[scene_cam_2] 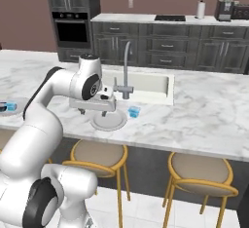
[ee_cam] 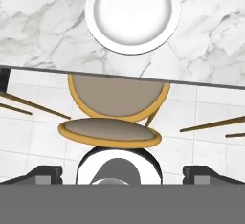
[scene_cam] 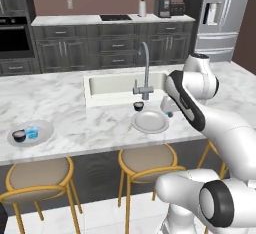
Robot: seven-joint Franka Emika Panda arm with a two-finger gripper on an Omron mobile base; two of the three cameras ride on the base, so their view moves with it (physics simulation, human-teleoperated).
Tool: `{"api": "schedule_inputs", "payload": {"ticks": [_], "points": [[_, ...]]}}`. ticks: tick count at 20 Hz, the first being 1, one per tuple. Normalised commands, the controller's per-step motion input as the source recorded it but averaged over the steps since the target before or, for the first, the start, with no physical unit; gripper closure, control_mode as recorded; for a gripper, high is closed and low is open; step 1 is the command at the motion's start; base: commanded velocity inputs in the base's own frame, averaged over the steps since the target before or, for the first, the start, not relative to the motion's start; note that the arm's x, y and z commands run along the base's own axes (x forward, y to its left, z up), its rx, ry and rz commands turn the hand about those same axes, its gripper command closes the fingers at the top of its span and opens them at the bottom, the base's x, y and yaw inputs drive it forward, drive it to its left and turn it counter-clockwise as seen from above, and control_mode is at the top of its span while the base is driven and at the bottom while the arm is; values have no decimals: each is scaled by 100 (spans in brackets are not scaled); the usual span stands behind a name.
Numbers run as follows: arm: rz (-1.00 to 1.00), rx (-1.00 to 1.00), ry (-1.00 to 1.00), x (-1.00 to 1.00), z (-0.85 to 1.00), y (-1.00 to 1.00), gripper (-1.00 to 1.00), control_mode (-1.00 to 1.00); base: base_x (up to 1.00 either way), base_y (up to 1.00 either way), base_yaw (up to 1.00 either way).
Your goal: Place two yogurt containers on each plate.
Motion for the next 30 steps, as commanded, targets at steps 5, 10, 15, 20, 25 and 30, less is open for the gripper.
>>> {"api": "schedule_inputs", "payload": {"ticks": [5,10,15,20,25,30], "points": [[0,0,0,0,0,0,-100,100,28,10,0],[0,0,0,0,0,0,-100,100,42,0,0],[0,0,0,0,0,0,-100,100,44,0,0],[0,0,0,0,0,0,-100,100,46,0,0],[0,0,0,24,0,0,-100,-100,33,0,0],[0,0,0,81,0,0,-100,-100,0,0,0]]}}
